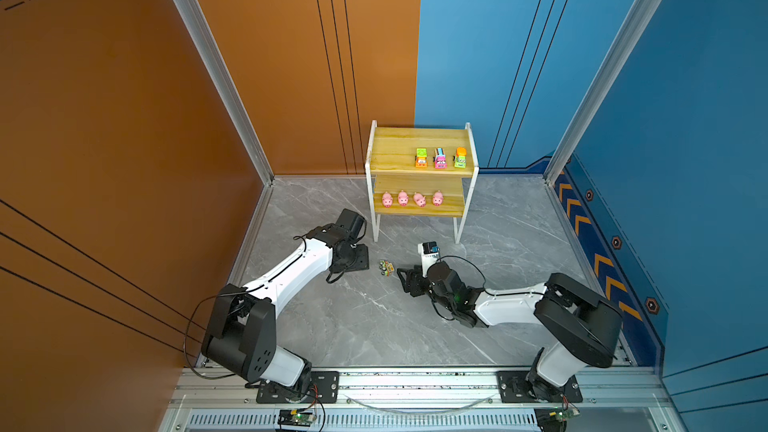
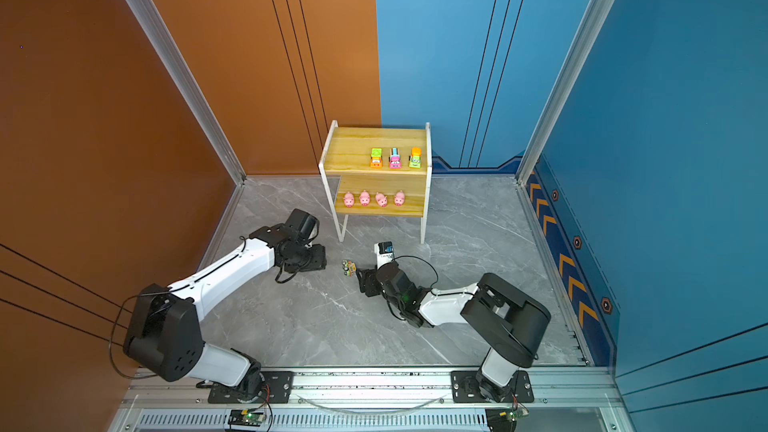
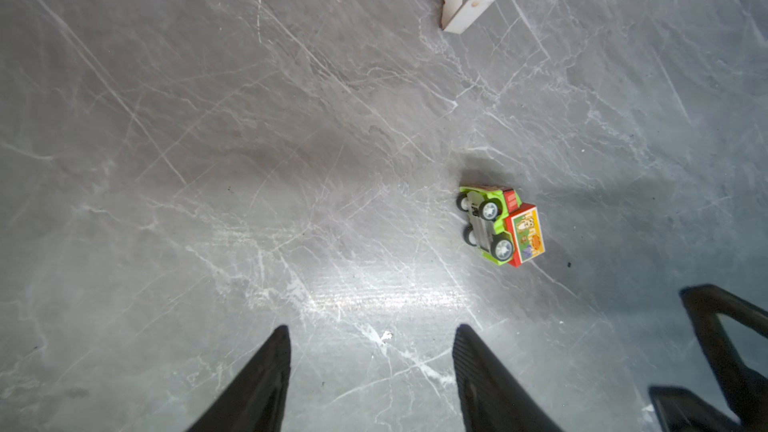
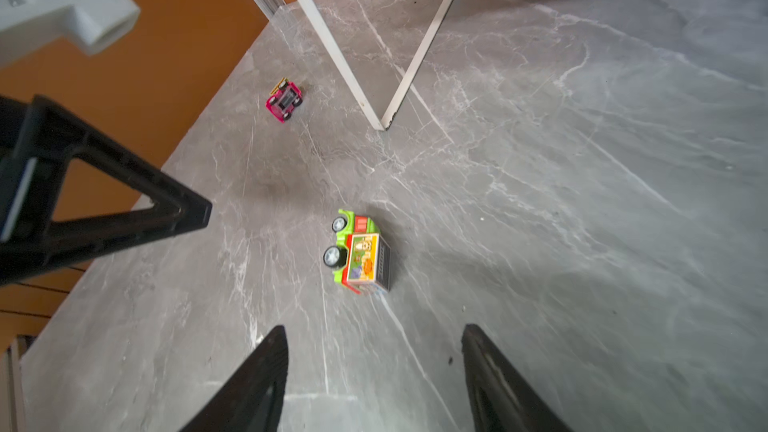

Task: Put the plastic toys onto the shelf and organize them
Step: 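Lower the right gripper onto the green-red box truck and close on it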

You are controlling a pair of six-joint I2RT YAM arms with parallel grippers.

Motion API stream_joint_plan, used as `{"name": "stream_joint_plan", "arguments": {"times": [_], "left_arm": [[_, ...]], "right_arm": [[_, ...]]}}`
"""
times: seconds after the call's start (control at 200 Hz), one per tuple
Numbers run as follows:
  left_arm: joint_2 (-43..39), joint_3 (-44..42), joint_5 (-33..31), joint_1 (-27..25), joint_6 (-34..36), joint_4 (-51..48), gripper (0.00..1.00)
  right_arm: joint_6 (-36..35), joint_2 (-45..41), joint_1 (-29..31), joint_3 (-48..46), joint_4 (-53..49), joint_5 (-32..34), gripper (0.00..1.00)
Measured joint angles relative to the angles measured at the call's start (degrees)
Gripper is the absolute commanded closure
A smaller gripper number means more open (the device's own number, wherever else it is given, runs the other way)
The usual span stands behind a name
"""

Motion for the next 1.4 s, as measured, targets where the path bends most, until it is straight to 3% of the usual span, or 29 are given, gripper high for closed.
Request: {"name": "stream_joint_plan", "arguments": {"times": [0.29, 0.716, 0.826, 1.221, 1.401], "left_arm": [[-1.92, -2.67, 5.16, 1.64, 0.11, 2.4, 0.36], [-4.7, -3.65, 9.64, 4.76, 0.74, 3.76, 0.35], [-5.2, -4.28, 10.54, 5.29, 0.94, 4.26, 0.35], [-7.48, -4.72, 12.28, 7.91, 1.14, 4.83, 0.34], [-8.61, -5.11, 12.52, 9.7, 1.11, 5.44, 0.33]], "right_arm": [[6.93, 14.51, -0.09, 4.76, 12.94, -0.15, 0.34], [7.63, 20.94, 3.69, 10.91, 14.49, 6.47, 0.43], [5.99, 21.35, 4.48, 13.35, 10.58, 8.57, 0.45], [-4.02, 22.01, 9.14, 24.52, -10.54, 19.15, 0.69], [-10.58, 21.97, 10.91, 28.89, -20.87, 26.03, 0.72]]}}
